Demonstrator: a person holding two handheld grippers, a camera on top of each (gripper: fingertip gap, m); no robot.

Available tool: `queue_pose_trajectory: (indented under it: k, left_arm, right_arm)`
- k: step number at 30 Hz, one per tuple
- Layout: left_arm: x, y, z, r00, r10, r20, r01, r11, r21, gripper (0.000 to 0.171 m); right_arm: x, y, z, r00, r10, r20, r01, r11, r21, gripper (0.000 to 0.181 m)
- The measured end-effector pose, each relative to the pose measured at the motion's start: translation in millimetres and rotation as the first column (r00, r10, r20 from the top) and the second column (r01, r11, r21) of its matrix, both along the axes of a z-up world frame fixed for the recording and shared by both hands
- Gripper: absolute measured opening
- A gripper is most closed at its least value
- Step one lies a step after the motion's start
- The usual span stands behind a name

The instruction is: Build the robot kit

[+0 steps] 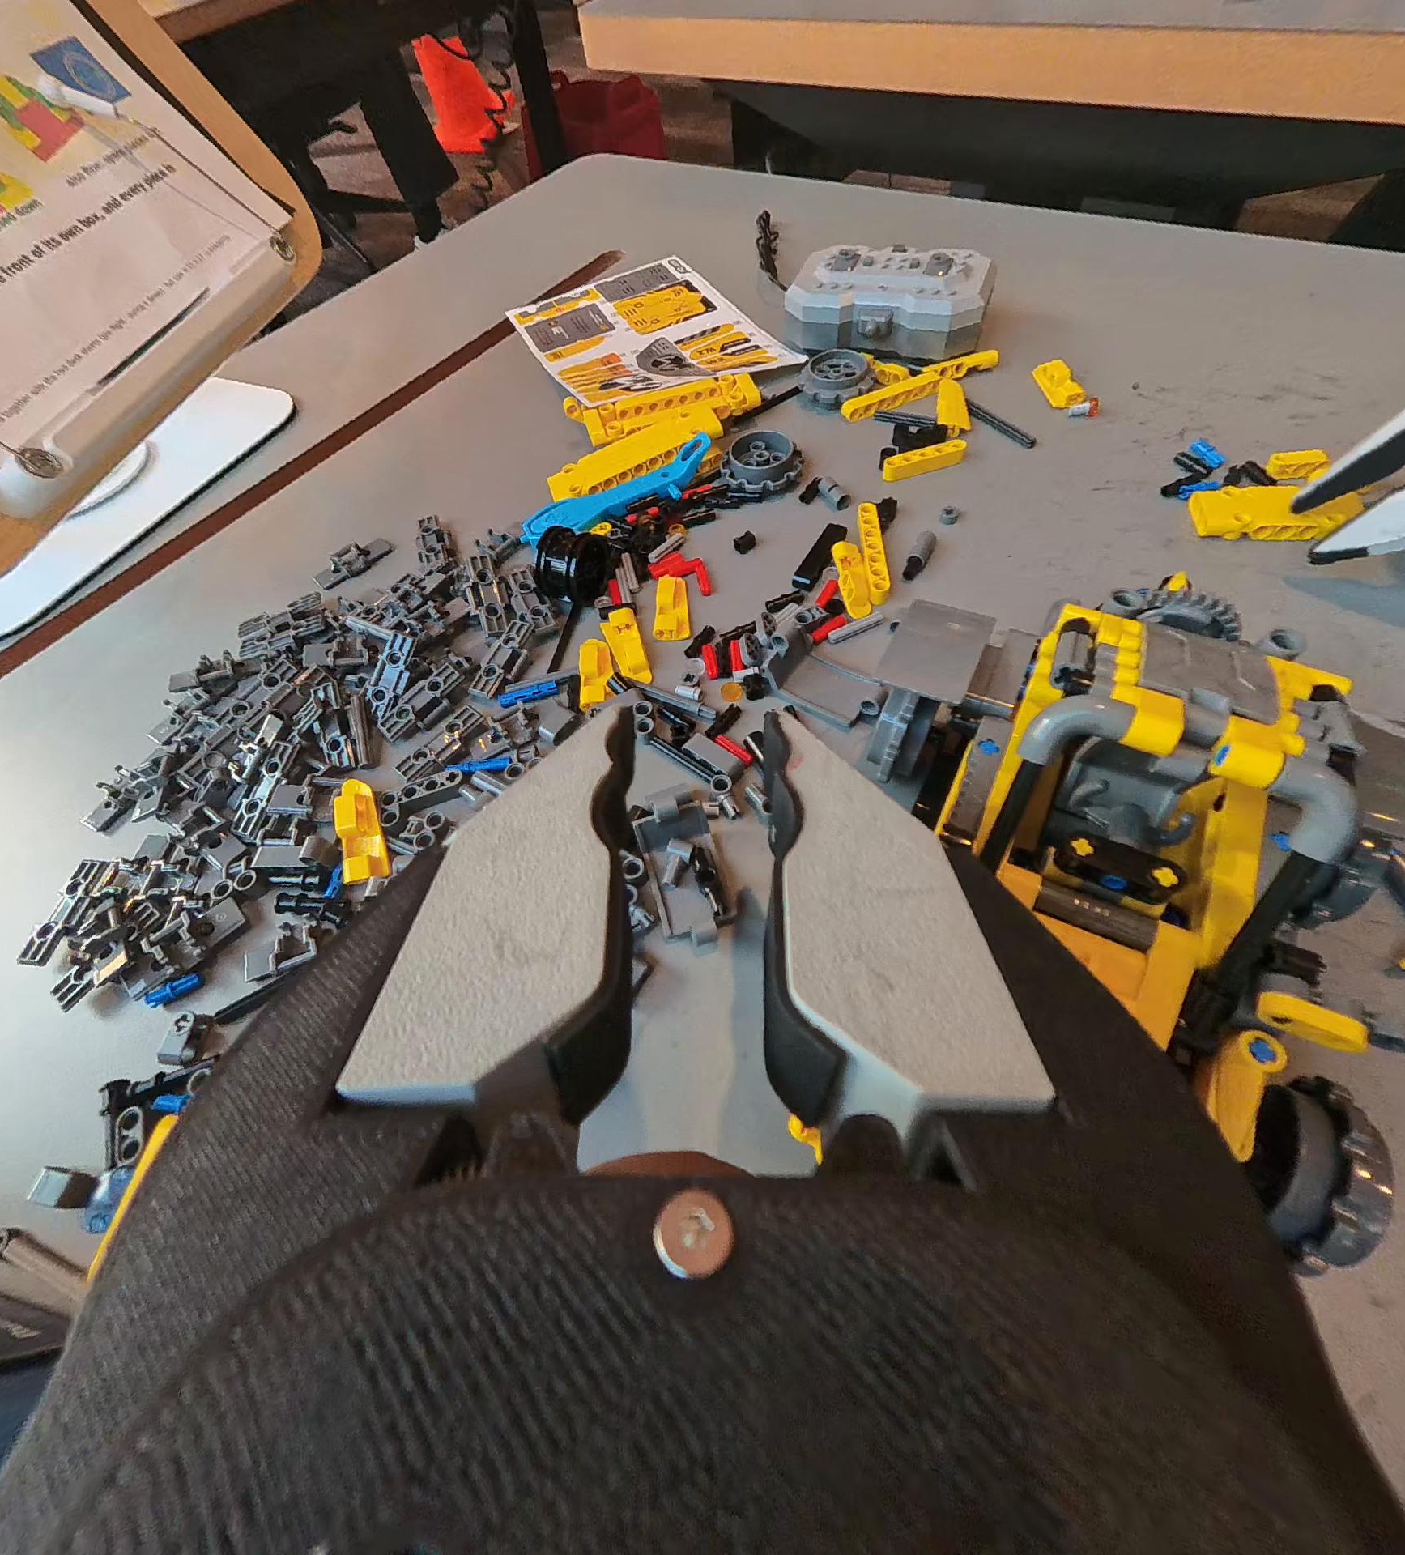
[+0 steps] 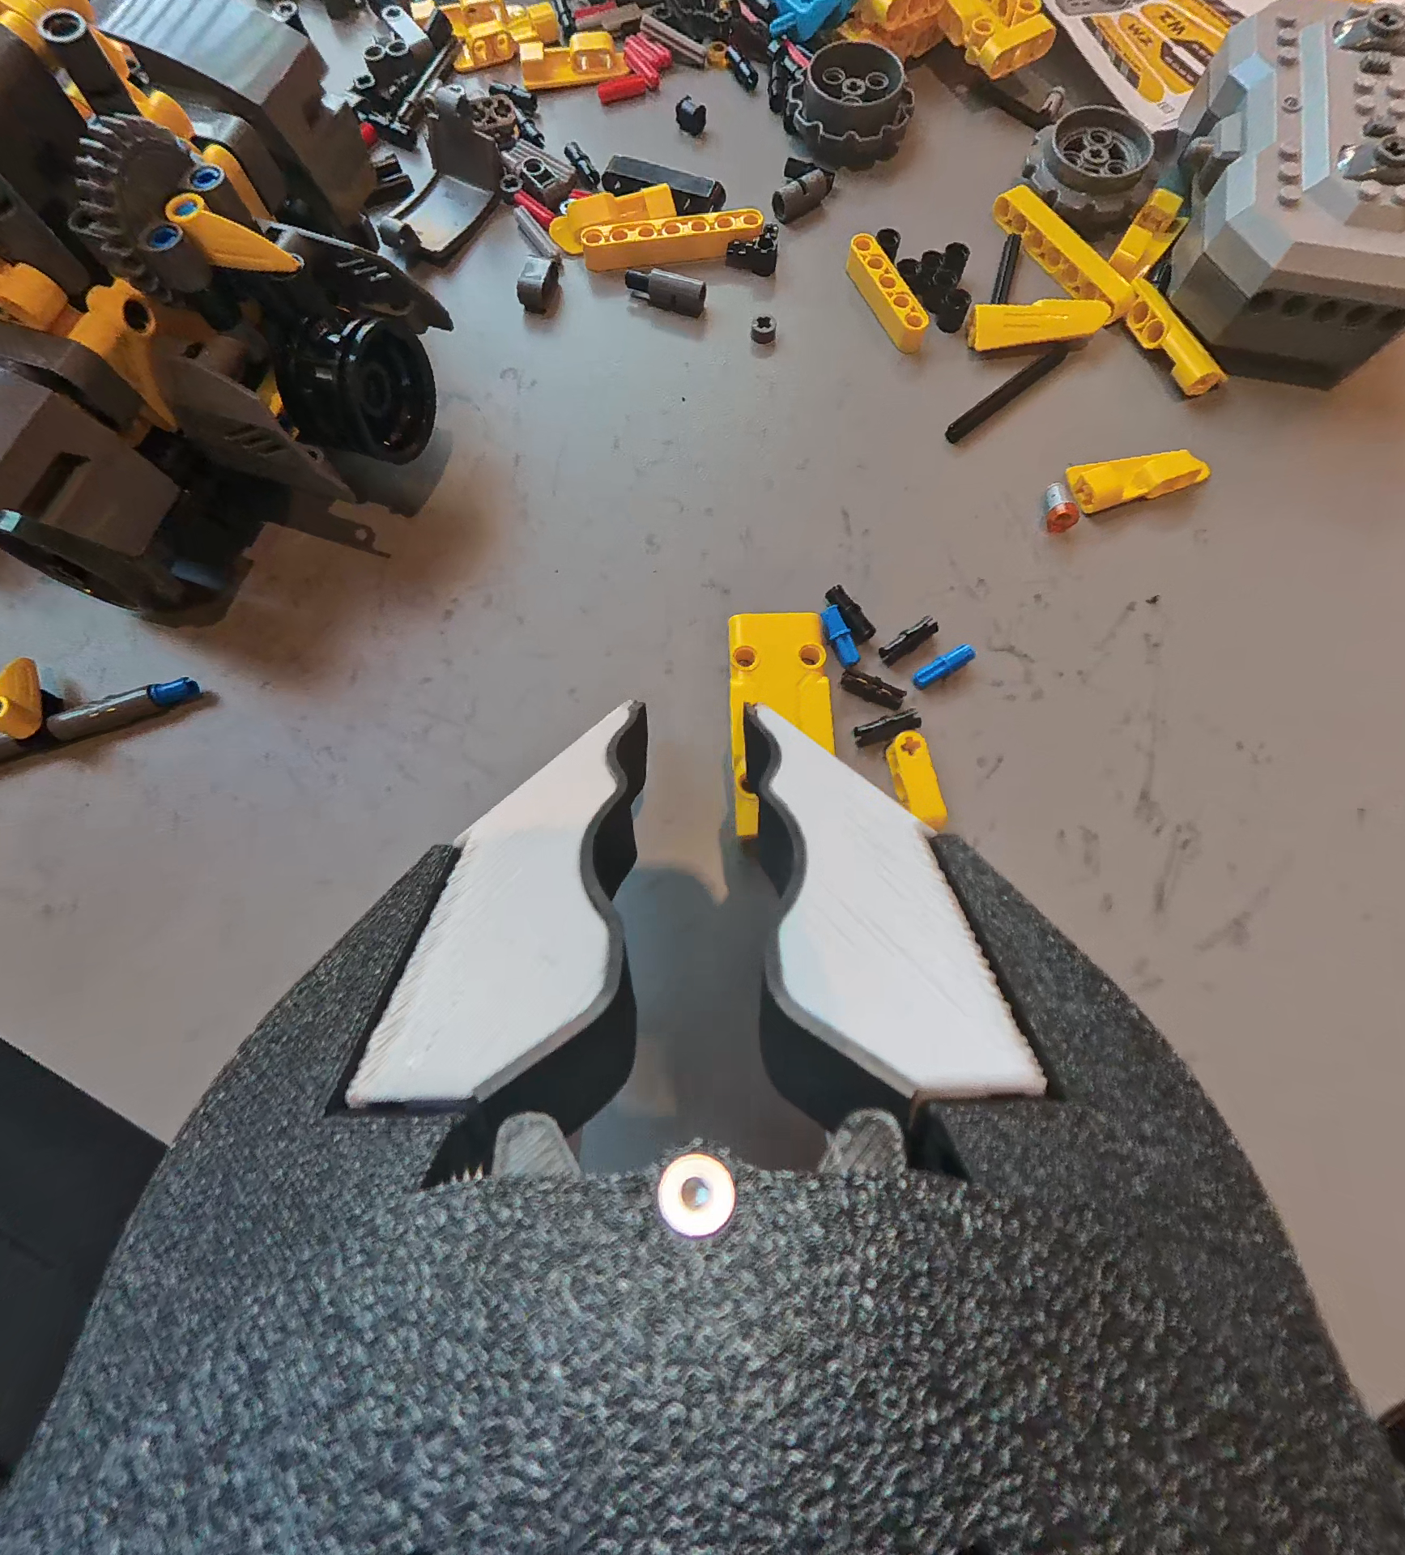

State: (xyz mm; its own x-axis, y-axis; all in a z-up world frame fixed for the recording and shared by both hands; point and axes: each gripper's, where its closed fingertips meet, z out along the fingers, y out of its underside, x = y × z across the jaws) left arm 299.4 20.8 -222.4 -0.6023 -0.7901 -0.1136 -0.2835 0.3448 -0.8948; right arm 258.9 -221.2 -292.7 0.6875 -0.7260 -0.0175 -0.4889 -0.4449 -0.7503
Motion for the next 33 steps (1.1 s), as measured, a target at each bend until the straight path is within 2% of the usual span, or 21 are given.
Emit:
queue_pose_trajectory:
  k: [15, 23, 26, 30, 33]
  left_arm:
    - [-1.3, -1.8, 1.5, 1.0, -0.006, 0.007, 0.006, 1.0, 0.0, 0.027]
    - [-0.3, -1.5, -2.3, 1.0, -0.009, -0.008, 0.009, 1.0, -0.001, 0.027]
    - [-4.9, -8.3, 2.4, 0.999, -0.051, 0.005, 0.051, 0.998, -0.024, 0.034]
    - [-26.1, -29.0, 25.5, 0.976, -0.205, 0.074, 0.212, 0.971, -0.108, 0.041]
    - [-36.0, -34.5, 31.6, 0.954, -0.276, 0.114, 0.288, 0.952, -0.107, 0.044]
  right_arm:
    - [1.3, 4.1, 0.0, 0.999, 0.002, 0.04, -0.001, 0.999, -0.033, 0.02]
    - [8.3, 2.1, 3.5, 0.999, -0.013, 0.052, 0.013, 1.0, -0.004, 0.024]
    - [7.5, 4.7, 4.4, 0.998, 0.001, 0.061, -0.001, 1.0, 0.0, 0.024]
    - [4.6, 11.8, 11.5, 0.996, 0.03, 0.086, -0.033, 0.999, 0.036, 0.025]
    - [-1.9, 19.5, 16.0, 0.992, 0.074, 0.103, -0.079, 0.996, 0.049, 0.028]
